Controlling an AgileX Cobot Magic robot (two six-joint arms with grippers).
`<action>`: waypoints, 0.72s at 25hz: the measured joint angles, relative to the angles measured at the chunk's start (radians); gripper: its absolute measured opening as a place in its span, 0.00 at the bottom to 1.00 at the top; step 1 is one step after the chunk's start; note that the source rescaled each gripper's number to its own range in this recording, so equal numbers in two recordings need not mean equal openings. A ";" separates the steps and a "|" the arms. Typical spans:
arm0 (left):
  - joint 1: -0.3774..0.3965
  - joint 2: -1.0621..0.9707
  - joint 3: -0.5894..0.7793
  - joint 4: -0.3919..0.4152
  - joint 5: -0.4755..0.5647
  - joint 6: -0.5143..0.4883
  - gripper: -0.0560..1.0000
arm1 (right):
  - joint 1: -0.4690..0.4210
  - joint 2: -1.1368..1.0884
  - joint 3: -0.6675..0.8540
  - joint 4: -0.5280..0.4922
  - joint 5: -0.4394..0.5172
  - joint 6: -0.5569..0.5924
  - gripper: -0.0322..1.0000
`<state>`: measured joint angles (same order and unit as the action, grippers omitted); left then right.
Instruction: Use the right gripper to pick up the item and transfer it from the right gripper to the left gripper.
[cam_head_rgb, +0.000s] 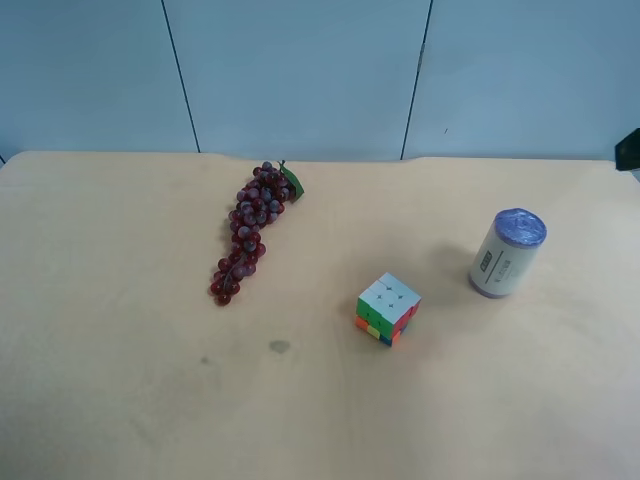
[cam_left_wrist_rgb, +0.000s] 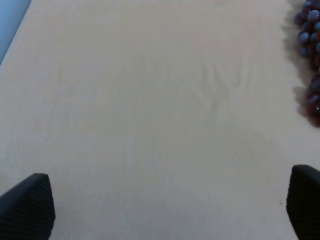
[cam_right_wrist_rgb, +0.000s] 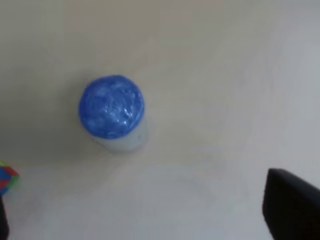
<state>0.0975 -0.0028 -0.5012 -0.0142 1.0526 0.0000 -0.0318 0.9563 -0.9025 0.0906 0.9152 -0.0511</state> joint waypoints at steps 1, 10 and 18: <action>0.000 0.000 0.000 0.000 0.000 0.000 0.83 | 0.000 0.050 -0.006 -0.001 -0.005 0.001 1.00; 0.000 0.000 0.000 0.001 0.000 0.000 0.83 | 0.000 0.399 -0.075 0.000 -0.029 0.051 1.00; 0.000 0.000 0.000 0.001 0.000 0.000 0.83 | 0.000 0.550 -0.121 0.076 -0.028 0.031 1.00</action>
<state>0.0975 -0.0028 -0.5012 -0.0133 1.0526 0.0000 -0.0318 1.5064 -1.0235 0.1666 0.8873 -0.0199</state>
